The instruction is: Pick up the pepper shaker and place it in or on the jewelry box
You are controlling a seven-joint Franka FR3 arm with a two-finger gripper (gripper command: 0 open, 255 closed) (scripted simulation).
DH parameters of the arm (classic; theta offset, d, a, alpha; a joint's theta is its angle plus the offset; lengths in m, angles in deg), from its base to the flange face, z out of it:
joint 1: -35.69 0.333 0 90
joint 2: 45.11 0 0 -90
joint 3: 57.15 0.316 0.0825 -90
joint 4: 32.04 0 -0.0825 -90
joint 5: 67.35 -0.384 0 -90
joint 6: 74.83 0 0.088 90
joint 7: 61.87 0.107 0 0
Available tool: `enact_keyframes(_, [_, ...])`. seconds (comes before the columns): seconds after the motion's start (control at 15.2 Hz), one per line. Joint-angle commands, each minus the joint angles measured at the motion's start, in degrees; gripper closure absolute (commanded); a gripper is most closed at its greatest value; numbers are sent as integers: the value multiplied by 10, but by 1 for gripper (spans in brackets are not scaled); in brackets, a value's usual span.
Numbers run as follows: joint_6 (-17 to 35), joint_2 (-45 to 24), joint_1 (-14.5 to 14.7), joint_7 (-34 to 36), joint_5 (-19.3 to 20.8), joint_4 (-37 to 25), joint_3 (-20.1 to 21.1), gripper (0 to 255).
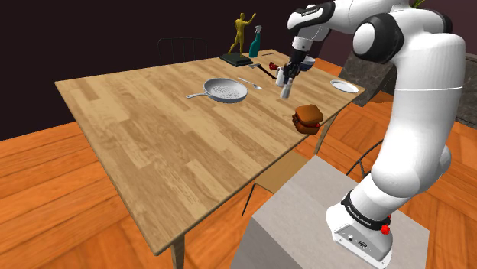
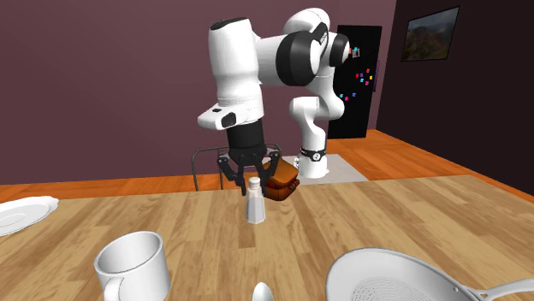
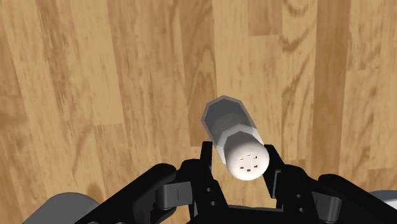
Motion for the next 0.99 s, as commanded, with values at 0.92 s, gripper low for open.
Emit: enact_keyframes(0.92, [-117,14,-8,16,9,-105,-5,255])
